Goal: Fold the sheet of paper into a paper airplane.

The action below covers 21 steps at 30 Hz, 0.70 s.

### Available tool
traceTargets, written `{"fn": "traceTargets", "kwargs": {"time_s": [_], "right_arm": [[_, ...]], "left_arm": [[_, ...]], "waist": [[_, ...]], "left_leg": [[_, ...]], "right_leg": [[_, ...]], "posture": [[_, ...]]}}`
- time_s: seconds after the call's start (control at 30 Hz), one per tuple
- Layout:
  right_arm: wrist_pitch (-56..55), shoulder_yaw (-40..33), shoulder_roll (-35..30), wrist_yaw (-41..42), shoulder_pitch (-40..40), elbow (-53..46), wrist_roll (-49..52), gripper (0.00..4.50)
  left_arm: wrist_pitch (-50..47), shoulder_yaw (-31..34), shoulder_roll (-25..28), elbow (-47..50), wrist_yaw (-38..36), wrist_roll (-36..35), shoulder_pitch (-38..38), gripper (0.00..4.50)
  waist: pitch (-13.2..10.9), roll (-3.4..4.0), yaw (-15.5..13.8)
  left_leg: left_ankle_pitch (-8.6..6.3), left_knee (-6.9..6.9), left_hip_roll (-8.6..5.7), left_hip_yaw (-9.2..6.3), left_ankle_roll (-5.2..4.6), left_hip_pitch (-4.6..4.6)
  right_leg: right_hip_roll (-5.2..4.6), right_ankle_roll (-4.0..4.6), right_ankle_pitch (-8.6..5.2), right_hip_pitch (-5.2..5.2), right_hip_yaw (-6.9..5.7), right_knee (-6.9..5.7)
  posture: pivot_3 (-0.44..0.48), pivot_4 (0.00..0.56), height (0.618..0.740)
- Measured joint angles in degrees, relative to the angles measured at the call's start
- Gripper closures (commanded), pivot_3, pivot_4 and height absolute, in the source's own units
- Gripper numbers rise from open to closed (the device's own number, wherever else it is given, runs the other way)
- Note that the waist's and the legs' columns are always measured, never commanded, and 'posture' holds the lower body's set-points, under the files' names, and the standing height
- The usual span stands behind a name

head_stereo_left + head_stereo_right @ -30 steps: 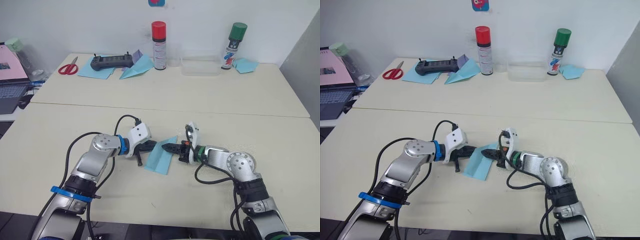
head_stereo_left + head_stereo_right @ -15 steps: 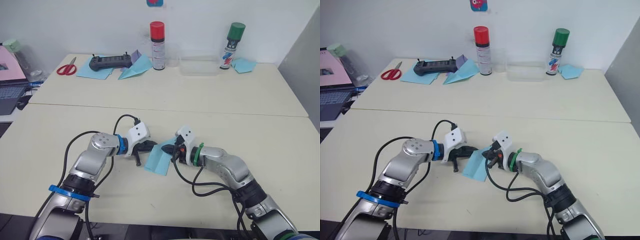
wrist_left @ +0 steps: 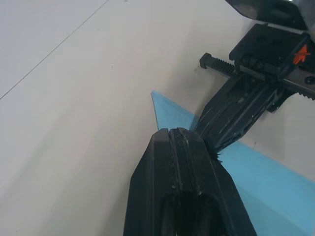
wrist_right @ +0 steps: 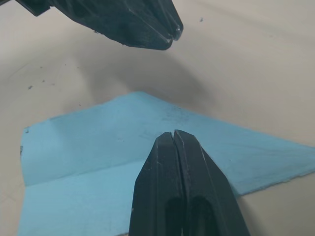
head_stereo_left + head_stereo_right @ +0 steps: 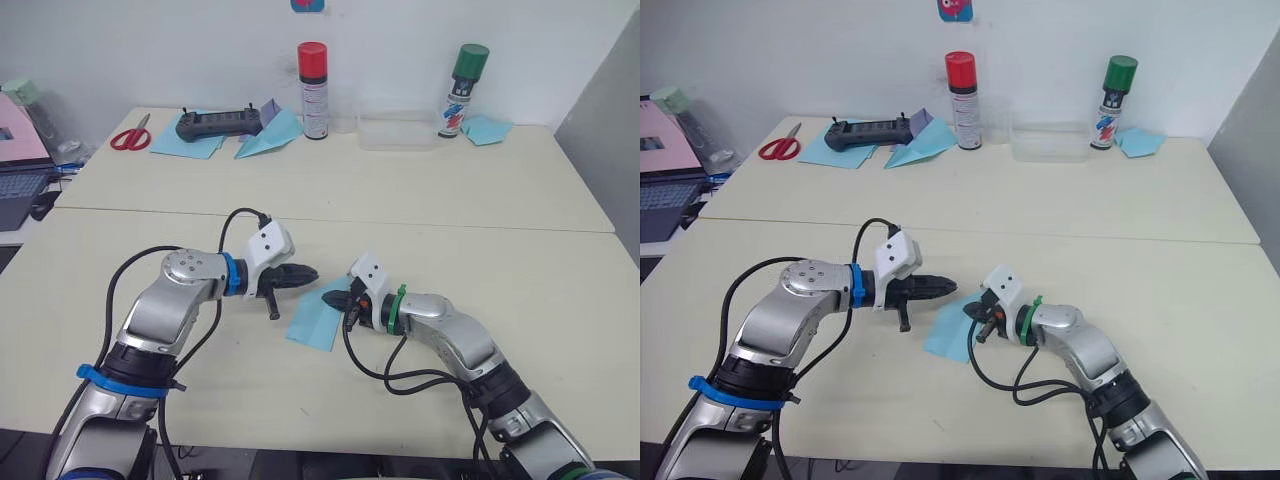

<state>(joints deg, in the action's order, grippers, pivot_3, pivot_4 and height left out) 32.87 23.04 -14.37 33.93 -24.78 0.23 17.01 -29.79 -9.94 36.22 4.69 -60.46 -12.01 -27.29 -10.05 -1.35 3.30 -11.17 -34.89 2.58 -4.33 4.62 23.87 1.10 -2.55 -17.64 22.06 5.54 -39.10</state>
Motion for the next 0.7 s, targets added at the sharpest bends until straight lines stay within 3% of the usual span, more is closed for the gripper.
{"fn": "traceTargets", "kwargs": {"time_s": [0.13, 0.37, 0.7], "right_arm": [[0.16, -1.03, 0.5, 0.3, 0.64, -0.17, -0.02, 4.48], [1.73, -3.83, 1.06, -0.35, 1.93, -0.98, -0.21, 4.48], [-4.74, -11.14, 3.45, -9.28, 1.09, 6.82, -3.66, 4.48]], "left_arm": [[4.61, -5.33, 0.1, -1.92, 0.21, 4.34, 3.98, 4.5], [15.22, -5.78, -1.7, -8.03, 1.36, 6.31, 4.41, 4.5], [19.49, -6.47, -2.19, -12.0, 1.1, 7.34, 3.61, 4.5]], "waist": [[-0.01, 0.01, -0.01], [0.02, 0.0, -0.63], [0.15, 0.01, -0.58]], "left_leg": [[0.0, 0.0, 0.0, 0.0, 0.0, 0.0], [0.01, -0.08, -0.09, -0.03, 0.0, -0.13], [0.0, -0.03, -0.08, 0.06, 0.0, -0.96]], "right_leg": [[0.0, 0.01, 0.0, 0.01, -0.01, -0.01], [-0.09, -0.01, 0.01, -0.19, -0.02, 0.0], [-0.1, 0.03, 0.0, -0.92, 0.07, 0.04]], "posture": [[0.0, 0.15, 0.74], [0.0, 0.15, 0.74], [0.0, 0.15, 0.74]]}}
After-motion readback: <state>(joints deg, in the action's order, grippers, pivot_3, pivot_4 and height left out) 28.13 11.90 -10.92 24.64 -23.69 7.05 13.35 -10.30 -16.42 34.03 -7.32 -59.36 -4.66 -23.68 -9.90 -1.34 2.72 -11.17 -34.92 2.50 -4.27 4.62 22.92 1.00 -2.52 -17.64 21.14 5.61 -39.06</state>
